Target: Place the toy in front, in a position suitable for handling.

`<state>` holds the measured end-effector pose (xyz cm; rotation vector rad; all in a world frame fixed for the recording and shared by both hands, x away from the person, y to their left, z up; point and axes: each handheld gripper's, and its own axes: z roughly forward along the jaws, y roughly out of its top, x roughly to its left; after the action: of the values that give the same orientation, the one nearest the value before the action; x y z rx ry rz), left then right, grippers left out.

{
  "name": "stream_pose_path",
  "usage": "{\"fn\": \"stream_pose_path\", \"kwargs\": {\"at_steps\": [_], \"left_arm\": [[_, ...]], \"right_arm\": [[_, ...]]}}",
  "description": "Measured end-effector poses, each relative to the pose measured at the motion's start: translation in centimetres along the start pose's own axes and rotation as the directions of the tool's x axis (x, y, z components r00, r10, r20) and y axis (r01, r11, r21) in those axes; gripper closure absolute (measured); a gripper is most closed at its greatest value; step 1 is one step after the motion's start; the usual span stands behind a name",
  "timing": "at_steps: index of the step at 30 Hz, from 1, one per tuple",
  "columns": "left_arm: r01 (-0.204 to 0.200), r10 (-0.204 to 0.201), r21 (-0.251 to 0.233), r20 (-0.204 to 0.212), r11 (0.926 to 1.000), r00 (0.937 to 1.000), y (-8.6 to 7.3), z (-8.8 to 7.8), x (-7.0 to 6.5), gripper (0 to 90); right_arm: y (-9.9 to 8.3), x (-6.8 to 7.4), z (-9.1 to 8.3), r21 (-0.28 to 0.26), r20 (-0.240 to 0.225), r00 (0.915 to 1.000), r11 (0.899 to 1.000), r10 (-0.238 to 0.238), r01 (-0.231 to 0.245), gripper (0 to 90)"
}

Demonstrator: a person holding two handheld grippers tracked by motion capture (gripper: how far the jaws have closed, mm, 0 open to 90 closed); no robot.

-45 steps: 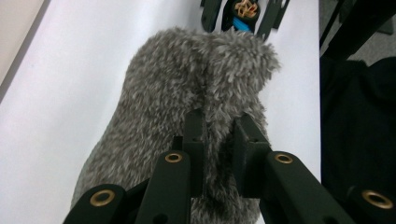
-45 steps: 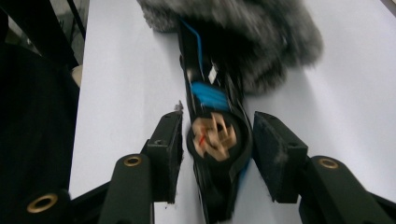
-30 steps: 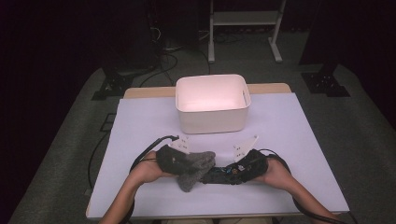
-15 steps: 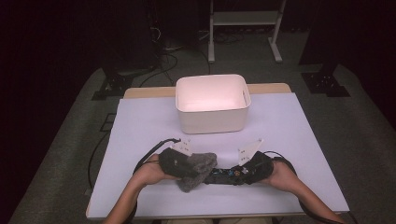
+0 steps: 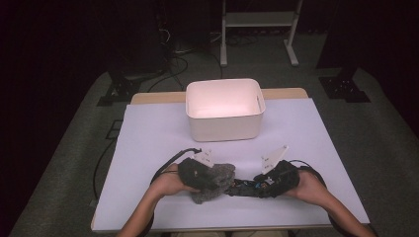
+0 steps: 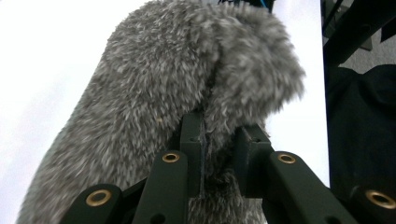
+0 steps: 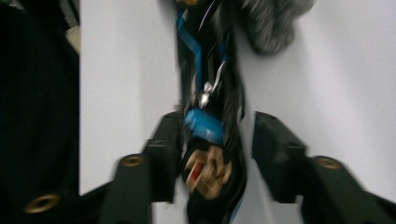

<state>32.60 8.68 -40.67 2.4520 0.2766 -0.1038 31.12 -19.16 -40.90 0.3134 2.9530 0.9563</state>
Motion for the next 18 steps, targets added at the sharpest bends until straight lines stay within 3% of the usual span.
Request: {"fn": "stream_pose_path", "kwargs": {"at_steps": [4,9,11,12,15,18], "left_arm": [[0.003,-0.003,0.002,0.013,1.0,0.9999,0.2,0.8,0.1,75.7],[0.003,-0.003,-0.001,0.013,1.0,0.9999,0.3,0.8,0.1,75.8],[-0.002,0.002,-0.01,0.003,0.9999,1.0,0.3,0.7,0.1,75.7],[0.003,-0.003,-0.017,0.001,0.9999,1.0,0.3,0.6,0.1,75.8],[-0.001,0.001,-0.026,-0.006,0.9997,1.0,0.4,0.2,0.1,77.1],[0.006,-0.007,-0.056,-0.017,0.9984,0.9998,0.3,-1.0,0.2,77.7]], "right_arm": [[2.0,0.1,1.0,0.028,0.0,0.9997,0.999,-0.025,0.025,46.0],[3.7,0.0,2.7,0.104,0.0,0.9989,0.993,-0.047,0.046,43.8],[4.4,0.2,3.4,0.128,0.005,0.9982,0.99,-0.06,0.059,46.6],[4.8,0.4,3.6,0.142,0.0,0.9977,0.988,-0.067,0.067,52.8],[5.8,0.6,4.0,0.178,-0.002,0.9942,0.978,-0.107,0.106,55.9],[6.1,0.3,3.9,0.124,-0.008,0.9956,0.988,-0.093,0.094,56.0]]}}
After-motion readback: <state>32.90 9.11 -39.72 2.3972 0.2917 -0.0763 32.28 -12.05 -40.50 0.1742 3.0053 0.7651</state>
